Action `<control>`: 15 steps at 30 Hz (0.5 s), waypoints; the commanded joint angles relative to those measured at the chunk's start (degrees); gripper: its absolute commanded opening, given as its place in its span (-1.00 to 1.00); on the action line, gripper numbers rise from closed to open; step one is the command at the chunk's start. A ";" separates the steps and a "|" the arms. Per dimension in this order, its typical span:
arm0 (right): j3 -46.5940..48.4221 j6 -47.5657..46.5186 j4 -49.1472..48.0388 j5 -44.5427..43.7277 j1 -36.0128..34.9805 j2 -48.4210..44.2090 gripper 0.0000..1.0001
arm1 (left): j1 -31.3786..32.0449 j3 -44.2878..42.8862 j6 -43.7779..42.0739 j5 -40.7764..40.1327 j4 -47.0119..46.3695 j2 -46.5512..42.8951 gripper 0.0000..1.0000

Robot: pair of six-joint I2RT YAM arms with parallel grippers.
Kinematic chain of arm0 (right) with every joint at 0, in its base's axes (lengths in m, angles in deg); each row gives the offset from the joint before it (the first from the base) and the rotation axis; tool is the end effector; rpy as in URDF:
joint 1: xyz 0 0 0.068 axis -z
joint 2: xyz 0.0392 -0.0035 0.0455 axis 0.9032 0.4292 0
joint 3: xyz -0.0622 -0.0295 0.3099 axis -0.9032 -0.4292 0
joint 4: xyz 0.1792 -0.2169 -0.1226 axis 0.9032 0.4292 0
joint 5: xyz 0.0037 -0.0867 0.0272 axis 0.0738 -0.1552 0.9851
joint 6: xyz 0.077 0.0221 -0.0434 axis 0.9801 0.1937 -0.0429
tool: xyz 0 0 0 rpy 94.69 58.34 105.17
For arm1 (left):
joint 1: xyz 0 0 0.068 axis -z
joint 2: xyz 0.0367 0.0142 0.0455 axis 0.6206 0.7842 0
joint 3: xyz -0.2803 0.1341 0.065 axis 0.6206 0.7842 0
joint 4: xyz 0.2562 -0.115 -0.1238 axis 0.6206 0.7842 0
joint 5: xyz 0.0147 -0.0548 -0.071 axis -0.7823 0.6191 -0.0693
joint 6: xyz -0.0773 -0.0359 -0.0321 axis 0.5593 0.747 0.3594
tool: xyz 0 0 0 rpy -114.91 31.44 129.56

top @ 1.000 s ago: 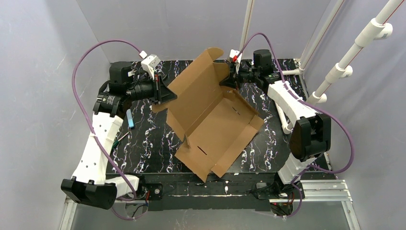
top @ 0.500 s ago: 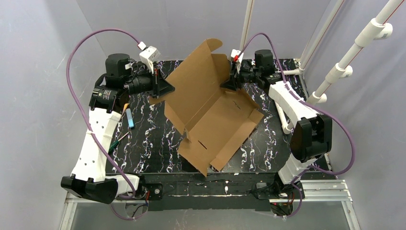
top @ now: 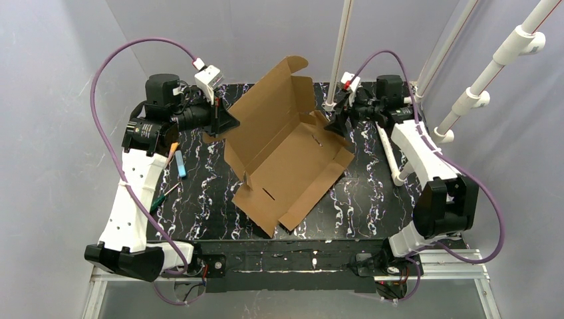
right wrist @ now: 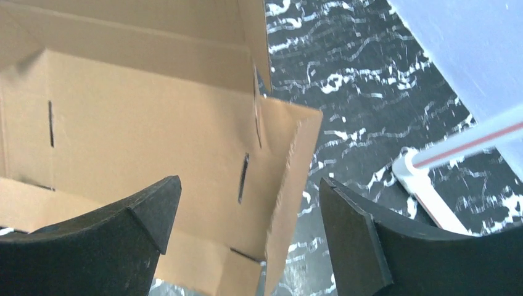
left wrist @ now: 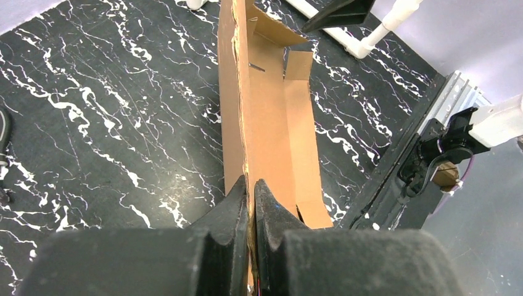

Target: Fold the paper box

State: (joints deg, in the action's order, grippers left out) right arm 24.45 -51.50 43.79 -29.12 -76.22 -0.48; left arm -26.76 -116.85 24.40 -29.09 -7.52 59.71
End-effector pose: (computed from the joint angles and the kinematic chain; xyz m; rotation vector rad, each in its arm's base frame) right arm 0.4099 0.1447 0.3646 -1.1194 1.6093 0.6304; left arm 0.2856 -0.1119 0.5197 0.7309 1.7787 -0.7444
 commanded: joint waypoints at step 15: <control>-2.60 -1.50 2.29 -3.31 5.84 0.33 0.80 | 0.14 -2.92 -1.34 4.51 0.59 -2.02 -1.00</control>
State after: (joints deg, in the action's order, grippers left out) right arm 19.82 -53.73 46.85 -33.60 -70.21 -2.53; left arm -26.76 -117.44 23.28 -27.26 -6.93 59.68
